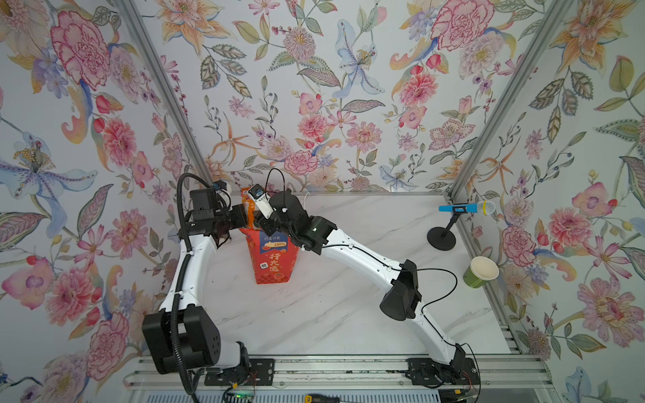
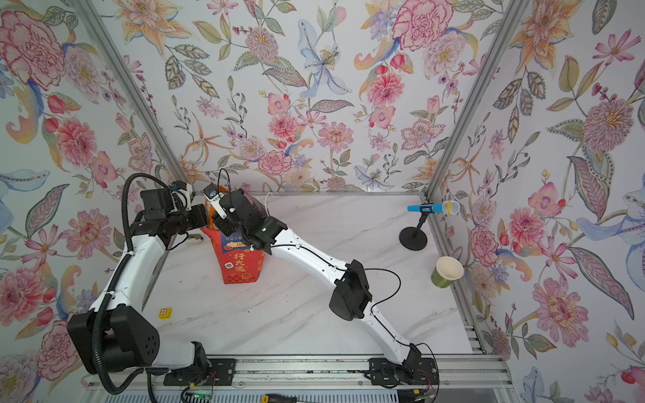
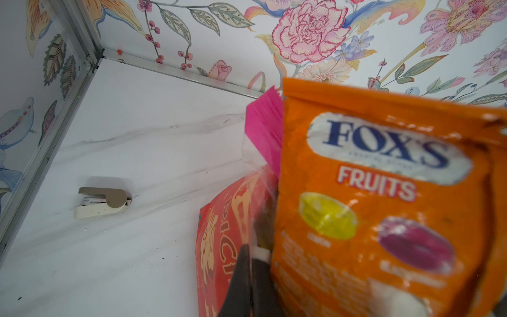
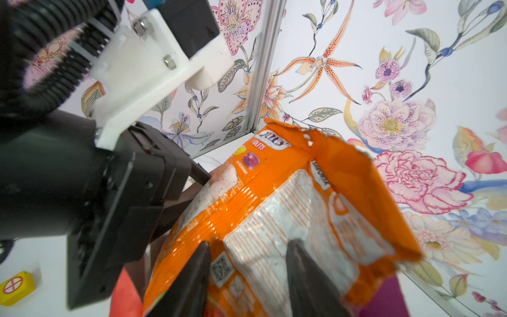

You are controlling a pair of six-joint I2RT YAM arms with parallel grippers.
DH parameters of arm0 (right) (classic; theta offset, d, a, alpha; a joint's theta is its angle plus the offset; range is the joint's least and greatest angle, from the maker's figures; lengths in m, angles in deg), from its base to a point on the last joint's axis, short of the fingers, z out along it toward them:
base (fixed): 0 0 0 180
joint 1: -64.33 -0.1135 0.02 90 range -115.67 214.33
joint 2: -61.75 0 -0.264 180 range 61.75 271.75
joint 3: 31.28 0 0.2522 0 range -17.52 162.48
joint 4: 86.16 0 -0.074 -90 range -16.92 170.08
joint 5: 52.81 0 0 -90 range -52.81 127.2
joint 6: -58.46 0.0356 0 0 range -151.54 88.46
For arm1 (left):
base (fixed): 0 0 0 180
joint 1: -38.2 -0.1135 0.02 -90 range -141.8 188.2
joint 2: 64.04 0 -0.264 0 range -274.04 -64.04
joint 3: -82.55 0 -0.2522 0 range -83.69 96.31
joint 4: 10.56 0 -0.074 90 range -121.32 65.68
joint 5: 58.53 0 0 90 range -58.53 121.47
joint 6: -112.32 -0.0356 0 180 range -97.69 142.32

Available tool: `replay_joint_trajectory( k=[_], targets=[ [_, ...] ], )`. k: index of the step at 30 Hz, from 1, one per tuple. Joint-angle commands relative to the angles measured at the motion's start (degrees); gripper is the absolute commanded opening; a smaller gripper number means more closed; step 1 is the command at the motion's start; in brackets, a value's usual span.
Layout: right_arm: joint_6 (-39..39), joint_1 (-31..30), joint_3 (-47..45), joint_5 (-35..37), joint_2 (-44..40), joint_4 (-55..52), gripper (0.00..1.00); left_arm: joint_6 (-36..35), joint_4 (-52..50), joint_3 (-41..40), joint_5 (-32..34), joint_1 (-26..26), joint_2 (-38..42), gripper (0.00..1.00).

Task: Place the snacks into the paper bag
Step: Press the snack against the paper bag.

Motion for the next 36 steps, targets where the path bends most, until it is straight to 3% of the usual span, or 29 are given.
replay_joint_trajectory(
  k=[1,6,11,13,20,30,36],
  targets=[
    [-1.9,0.1,-0.9,1.5,4.0,-4.8,0.45,-0.1,4.2,0.6,-1.8,-0.4,3.3,0.0],
    [-1.9,0.3,0.7,1.9,1.2,-6.4,0.55,-0.3,4.0,0.6,-1.5,-0.4,3.3,0.0],
    [-0.7,0.3,0.0,-7.2,-7.0,-7.0,0.64,-0.4,4.2,0.5,-1.7,-0.4,3.0,0.0],
    [0.1,0.1,-0.3,-9.8,-9.5,-7.0,0.66,-0.3,4.3,0.4,-1.7,-0.4,2.9,0.0],
    [0.0,-0.6,-6.7,-8.3,-15.2,-10.3,0.65,-0.4,3.7,0.7,-1.2,-0.3,3.2,0.0],
    [2.7,-0.4,-13.7,-9.2,-15.3,-15.6,0.63,0.4,1.0,1.7,3.8,-0.3,3.5,0.34],
    [3.4,0.3,-11.7,-9.6,-12.0,-16.4,0.61,0.4,0.6,1.5,5.8,-0.3,4.4,0.35]
  ],
)
